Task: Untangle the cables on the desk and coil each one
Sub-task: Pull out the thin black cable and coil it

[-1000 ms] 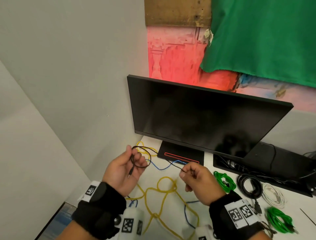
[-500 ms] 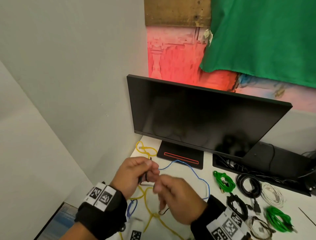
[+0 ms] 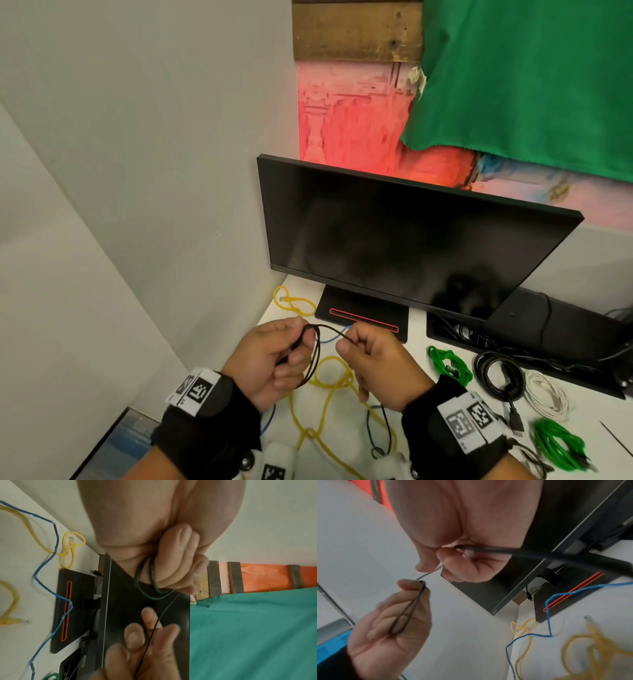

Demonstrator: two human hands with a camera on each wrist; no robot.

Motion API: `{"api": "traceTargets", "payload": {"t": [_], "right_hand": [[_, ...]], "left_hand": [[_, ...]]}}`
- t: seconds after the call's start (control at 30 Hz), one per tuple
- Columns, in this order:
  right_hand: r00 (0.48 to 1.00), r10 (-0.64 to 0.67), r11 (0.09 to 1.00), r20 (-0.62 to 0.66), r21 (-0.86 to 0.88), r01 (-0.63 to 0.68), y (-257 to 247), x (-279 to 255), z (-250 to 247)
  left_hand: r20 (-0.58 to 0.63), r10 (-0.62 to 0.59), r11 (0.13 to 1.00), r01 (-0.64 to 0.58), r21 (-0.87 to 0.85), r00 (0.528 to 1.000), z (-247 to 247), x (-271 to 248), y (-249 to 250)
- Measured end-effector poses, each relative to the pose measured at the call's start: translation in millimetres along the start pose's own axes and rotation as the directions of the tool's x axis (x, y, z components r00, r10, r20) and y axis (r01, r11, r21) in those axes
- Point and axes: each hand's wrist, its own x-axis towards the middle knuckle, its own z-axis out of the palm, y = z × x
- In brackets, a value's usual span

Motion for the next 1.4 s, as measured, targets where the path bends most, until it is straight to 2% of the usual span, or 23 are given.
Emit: {"api": "traceTargets", "payload": {"t": [0.07,0.13,0.23,0.27,0.43,0.57,0.63,0.73,0.8,0.83,0.87,0.93,1.0,1.07,1.13,1.23,1.3,1.4], "right_hand": [[0.998,-0.019,0.995,0.068,0.103,0.011,-0.1,-5.7,-1.6],[0.996,-0.058,0.985,0.065,0.164,0.047,-2.6,-6.3,2.1],[0.983,-0.182,0.981,0.018,0.065,0.18,-8.1,-0.8,10.9],[0.982,-0.188,0.982,0.016,0.038,0.187,-8.5,-0.4,13.4],[0.989,-0.126,0.989,0.078,0.089,0.119,-5.4,1.3,5.3],[0.998,-0.006,0.991,0.068,0.132,-0.003,10.1,8.6,-31.9],[1.0,0.03,0.986,-0.007,0.162,-0.029,22.6,7.5,-50.8],[0.963,0.032,0.992,-0.268,0.128,0.002,38.0,6.3,-59.3],[0.914,0.022,1.0,-0.406,0.006,-0.021,45.4,7.4,-50.5],[0.91,0.01,0.994,-0.414,-0.094,-0.054,47.0,6.8,-42.6],[0.934,-0.002,0.973,-0.357,-0.217,-0.081,47.0,4.4,-32.9],[0.996,0.022,0.876,-0.092,-0.478,-0.064,42.7,-2.6,-10.0],[0.984,0.019,0.771,0.179,-0.629,0.1,32.1,-9.4,12.3],[0.942,-0.047,0.771,0.331,-0.587,0.245,18.5,-14.3,28.2],[0.931,-0.127,0.855,0.342,-0.437,0.277,1.8,-17.7,35.7],[0.95,-0.243,0.916,0.197,-0.277,0.291,-16.5,-15.2,31.3],[0.949,-0.296,0.903,0.11,-0.29,0.316,-20.2,-9.4,21.8],[0.953,-0.303,0.868,0.027,-0.406,0.287,-17.6,-3.8,9.8]], "left_hand": [[-0.018,-0.023,1.0,0.023,-0.009,1.0,-1.9,0.8,2.7],[-0.008,-0.067,0.997,0.068,0.025,0.998,-0.6,1.8,2.9],[0.015,-0.107,0.993,0.106,0.045,0.994,7.7,3.9,-0.9],[0.014,-0.109,0.993,0.108,0.044,0.994,9.6,4.2,-2.3],[0.061,-0.143,0.989,0.141,0.049,0.988,5.9,1.9,-2.6],[0.07,-0.063,0.985,0.074,-0.157,0.996,-9.9,1.1,12.8],[0.025,-0.018,0.98,0.023,-0.2,1.0,-18.9,1.0,20.7],[-0.063,0.01,0.985,-0.021,-0.174,0.998,-24.4,2.7,23.8],[-0.099,0.037,0.993,-0.048,-0.109,0.994,-19.6,5.1,19.6],[-0.119,0.057,0.994,-0.067,-0.081,0.991,-16.2,6.7,16.6],[-0.138,0.085,0.994,-0.093,-0.054,0.987,-12.7,8.9,13.5],[-0.155,0.14,0.99,-0.139,0.016,0.978,-6.4,14.0,7.7],[-0.161,0.171,0.983,-0.157,0.096,0.972,-1.9,18.5,1.9],[-0.151,0.179,0.973,-0.151,0.177,0.972,1.4,20.7,-3.6],[-0.124,0.175,0.943,-0.13,0.307,0.977,3.9,20.7,-8.6],[-0.086,0.188,0.856,-0.121,0.502,0.978,4.3,16.4,-13.8],[-0.042,0.171,0.819,-0.118,0.562,0.984,4.9,12.7,-13.2],[0.02,0.121,0.748,-0.104,0.656,0.992,6.3,9.3,-8.2]]}}
